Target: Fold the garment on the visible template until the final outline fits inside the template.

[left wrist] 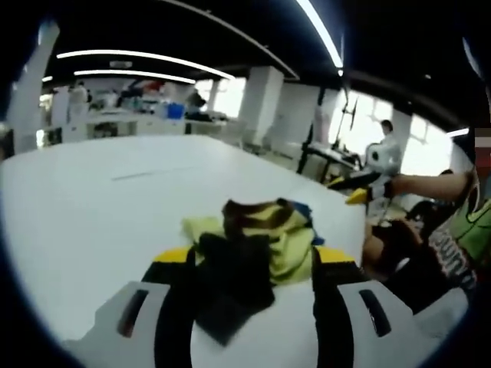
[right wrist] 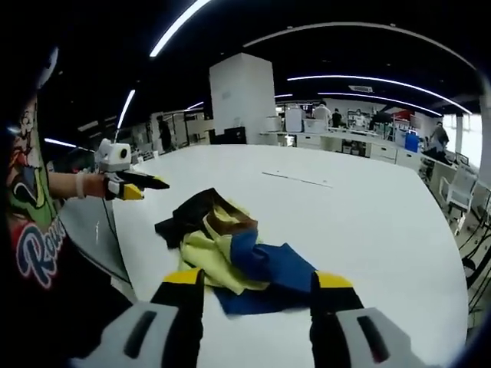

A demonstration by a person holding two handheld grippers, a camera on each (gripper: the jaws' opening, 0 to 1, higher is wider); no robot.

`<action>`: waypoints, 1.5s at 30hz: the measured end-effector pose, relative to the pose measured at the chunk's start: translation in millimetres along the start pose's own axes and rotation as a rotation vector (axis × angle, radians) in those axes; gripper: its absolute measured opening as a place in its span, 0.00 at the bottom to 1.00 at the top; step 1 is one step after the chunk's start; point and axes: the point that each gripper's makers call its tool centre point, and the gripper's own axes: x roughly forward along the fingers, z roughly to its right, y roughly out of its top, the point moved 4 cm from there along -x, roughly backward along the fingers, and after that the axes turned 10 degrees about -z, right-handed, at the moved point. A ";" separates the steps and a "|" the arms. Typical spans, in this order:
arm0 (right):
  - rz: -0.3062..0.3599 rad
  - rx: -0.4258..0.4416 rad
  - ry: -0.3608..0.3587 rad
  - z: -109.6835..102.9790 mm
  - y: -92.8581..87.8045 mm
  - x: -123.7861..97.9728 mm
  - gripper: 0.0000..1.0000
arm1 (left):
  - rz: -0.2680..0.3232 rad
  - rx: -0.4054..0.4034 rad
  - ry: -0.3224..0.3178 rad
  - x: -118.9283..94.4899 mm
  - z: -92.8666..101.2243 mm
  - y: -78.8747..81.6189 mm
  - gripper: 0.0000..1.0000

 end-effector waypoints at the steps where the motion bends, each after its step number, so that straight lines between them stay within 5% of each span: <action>1: -0.007 -0.008 0.004 0.5 0.7 2.7 0.54 | 0.002 0.006 0.005 3.3 -2.3 -0.2 0.52; 4: -0.010 -0.023 0.018 3.7 6.1 9.2 0.51 | -0.014 0.005 0.011 11.9 -3.4 -2.7 0.44; 11: -0.038 -0.049 0.043 18.6 15.5 23.5 0.41 | -0.043 0.030 0.030 28.6 4.8 -9.6 0.43; 18: -0.096 -0.101 0.066 20.9 7.4 38.6 0.30 | -0.090 0.047 0.046 44.4 9.4 -16.6 0.37; 25: -0.158 -0.163 0.049 21.7 -7.7 45.9 0.23 | -0.065 -0.003 0.090 55.5 2.2 -14.4 0.25; 36: -0.194 -0.264 -0.009 25.5 -7.5 59.9 0.12 | -0.099 0.023 0.109 63.9 -0.4 -16.7 0.22; 45: -0.219 -0.257 0.001 27.3 -9.9 74.2 0.00 | -0.115 0.007 0.102 66.8 0.5 -22.3 0.21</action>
